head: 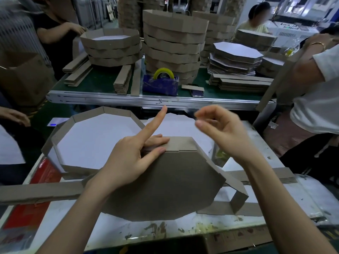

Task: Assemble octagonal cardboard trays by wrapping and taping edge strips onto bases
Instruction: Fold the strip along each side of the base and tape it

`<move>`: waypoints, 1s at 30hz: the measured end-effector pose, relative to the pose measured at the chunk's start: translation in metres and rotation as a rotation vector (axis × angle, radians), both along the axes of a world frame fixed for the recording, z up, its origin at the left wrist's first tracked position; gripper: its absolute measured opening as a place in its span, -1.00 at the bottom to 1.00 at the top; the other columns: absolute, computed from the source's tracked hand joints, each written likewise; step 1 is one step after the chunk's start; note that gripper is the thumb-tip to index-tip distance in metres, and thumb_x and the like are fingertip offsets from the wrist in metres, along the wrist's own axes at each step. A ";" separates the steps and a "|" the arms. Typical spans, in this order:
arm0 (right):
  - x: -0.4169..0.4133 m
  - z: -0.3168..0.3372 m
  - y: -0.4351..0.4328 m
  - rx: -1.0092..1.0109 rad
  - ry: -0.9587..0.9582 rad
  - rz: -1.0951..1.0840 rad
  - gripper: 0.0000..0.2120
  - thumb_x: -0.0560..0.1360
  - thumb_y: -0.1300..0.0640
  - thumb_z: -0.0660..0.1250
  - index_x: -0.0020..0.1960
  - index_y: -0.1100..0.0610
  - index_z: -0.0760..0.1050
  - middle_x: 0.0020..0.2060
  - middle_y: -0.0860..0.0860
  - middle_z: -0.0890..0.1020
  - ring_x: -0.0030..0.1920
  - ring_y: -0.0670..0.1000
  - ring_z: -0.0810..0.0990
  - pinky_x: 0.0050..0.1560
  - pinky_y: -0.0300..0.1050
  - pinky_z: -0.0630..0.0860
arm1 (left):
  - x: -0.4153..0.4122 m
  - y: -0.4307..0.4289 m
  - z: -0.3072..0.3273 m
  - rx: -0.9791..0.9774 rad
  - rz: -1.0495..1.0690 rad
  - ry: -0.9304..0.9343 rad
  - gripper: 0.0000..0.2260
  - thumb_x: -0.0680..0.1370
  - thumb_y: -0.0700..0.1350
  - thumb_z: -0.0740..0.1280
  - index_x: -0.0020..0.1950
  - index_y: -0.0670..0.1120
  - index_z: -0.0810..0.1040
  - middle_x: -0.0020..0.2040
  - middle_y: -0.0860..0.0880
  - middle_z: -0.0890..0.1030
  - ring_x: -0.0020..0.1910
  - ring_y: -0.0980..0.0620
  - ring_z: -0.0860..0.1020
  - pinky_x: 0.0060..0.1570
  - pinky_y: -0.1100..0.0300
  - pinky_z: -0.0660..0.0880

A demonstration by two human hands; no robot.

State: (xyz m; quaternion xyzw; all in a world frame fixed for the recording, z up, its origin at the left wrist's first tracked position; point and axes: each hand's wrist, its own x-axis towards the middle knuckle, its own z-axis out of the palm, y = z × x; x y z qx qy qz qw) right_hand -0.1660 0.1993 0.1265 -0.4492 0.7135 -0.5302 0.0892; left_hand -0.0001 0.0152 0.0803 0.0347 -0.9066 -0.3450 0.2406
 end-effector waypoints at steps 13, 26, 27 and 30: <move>0.013 -0.031 -0.024 0.122 -0.069 0.095 -0.60 0.52 0.21 0.45 0.32 0.08 0.48 0.17 -0.05 0.57 -0.06 -0.12 0.65 0.00 -0.27 0.50 | 0.002 -0.005 -0.002 -0.031 -0.027 -0.006 -0.39 0.49 0.21 0.32 0.47 0.42 0.12 0.16 0.52 0.45 0.21 0.44 0.42 0.19 0.54 0.31; 0.014 -0.016 -0.027 0.169 -0.078 0.069 -0.66 0.47 0.26 0.49 0.21 0.08 0.55 0.08 -0.05 0.60 -0.16 -0.12 0.63 -0.20 -0.33 0.51 | 0.000 -0.001 -0.004 -0.187 0.038 0.011 -0.57 0.46 0.31 0.23 0.25 0.18 0.57 0.30 0.11 0.54 0.27 0.03 0.46 0.17 -0.05 0.50; 0.013 -0.013 -0.028 0.200 -0.068 0.065 -0.67 0.47 0.23 0.50 0.20 0.08 0.55 0.07 -0.06 0.60 -0.17 -0.10 0.63 -0.16 -0.27 0.54 | 0.000 -0.001 -0.004 -0.183 0.040 0.010 -0.56 0.46 0.31 0.24 0.26 0.18 0.55 0.31 0.11 0.54 0.26 0.03 0.46 0.16 -0.07 0.50; 0.008 -0.004 -0.030 0.289 -0.031 0.078 -0.71 0.46 0.17 0.51 0.15 0.05 0.56 0.04 -0.07 0.62 -0.15 0.04 0.66 -0.04 -0.14 0.60 | 0.001 0.001 -0.005 -0.164 0.047 0.031 -0.55 0.44 0.30 0.26 0.28 0.18 0.55 0.29 0.12 0.55 0.24 0.04 0.48 0.13 -0.10 0.51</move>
